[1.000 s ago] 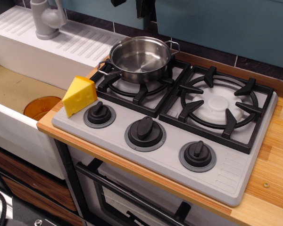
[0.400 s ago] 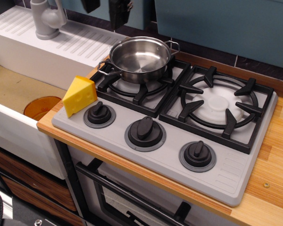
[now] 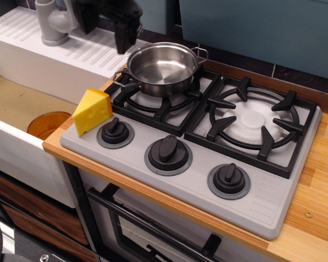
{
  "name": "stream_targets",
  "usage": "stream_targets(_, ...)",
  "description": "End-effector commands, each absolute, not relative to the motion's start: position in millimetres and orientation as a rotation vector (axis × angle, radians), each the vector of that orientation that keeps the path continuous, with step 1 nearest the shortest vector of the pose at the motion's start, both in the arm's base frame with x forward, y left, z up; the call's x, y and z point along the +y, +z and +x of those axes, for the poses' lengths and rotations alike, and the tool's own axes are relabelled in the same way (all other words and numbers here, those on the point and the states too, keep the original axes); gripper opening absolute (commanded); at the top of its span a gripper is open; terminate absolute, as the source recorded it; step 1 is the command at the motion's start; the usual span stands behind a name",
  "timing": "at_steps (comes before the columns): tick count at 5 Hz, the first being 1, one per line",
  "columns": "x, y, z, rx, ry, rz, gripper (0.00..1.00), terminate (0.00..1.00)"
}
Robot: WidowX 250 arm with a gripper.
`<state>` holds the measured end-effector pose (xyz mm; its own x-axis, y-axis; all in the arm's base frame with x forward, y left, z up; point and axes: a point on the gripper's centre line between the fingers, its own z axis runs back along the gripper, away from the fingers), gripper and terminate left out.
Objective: Put pot or pan on stove and put cheese in pot or pan
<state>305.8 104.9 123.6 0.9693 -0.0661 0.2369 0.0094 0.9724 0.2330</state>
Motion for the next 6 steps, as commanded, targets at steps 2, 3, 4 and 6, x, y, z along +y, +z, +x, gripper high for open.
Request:
stream_targets(2,111,110,281,-0.310,0.094,0.270,1.00,0.00)
stream_targets(3,114,96,279,-0.316,0.091,0.239,1.00,0.00)
stream_targets(4,116,84,276,-0.334,0.093,0.220,1.00,0.00)
stream_targets(6,119,65,271,-0.360,0.096,0.198,1.00,0.00)
